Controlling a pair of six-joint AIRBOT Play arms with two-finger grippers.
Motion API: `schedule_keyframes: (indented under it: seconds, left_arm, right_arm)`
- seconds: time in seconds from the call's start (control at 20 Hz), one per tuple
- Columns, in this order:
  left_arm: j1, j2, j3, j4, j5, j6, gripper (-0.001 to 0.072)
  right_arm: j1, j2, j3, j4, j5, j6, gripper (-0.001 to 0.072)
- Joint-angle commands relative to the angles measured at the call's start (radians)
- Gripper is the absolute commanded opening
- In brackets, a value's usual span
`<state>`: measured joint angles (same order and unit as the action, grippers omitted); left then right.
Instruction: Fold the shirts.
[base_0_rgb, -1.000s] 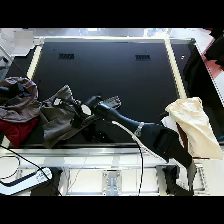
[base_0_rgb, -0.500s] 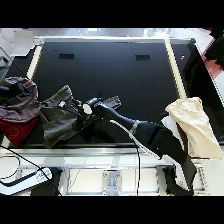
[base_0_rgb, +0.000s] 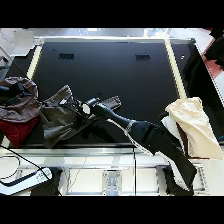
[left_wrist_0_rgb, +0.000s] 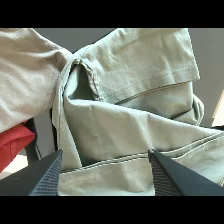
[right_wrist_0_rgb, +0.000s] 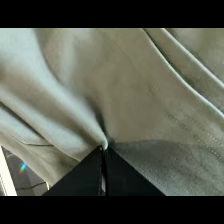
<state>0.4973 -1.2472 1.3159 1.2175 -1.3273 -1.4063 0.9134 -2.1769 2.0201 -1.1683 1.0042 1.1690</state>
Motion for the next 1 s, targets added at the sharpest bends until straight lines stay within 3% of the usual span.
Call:
schedule_keyframes:
  seconds: [0.0, 0.55, 0.8, 0.95]
  left_arm:
    - [0.001, -0.001, 0.000, 0.002, 0.003, 0.000, 0.0586]
    - [-0.093, -0.123, -0.094, 0.000, 0.048, 0.000, 0.0587]
    - [-0.220, -0.204, -0.167, 0.000, 0.067, 0.001, 0.0586]
    - [-0.291, -0.227, -0.180, 0.000, 0.083, 0.050, 0.0587]
  right_arm:
    - [-0.021, 0.013, 0.050, -0.072, 0.034, 0.050, 0.0013]
    - [-0.276, 0.492, 0.052, -0.213, 0.272, 0.076, 0.0012]
    - [-0.396, 0.591, 0.048, -0.433, 0.309, 0.137, 0.0012]
    - [-0.503, 0.599, 0.046, -0.438, 0.374, 0.183, 0.0012]
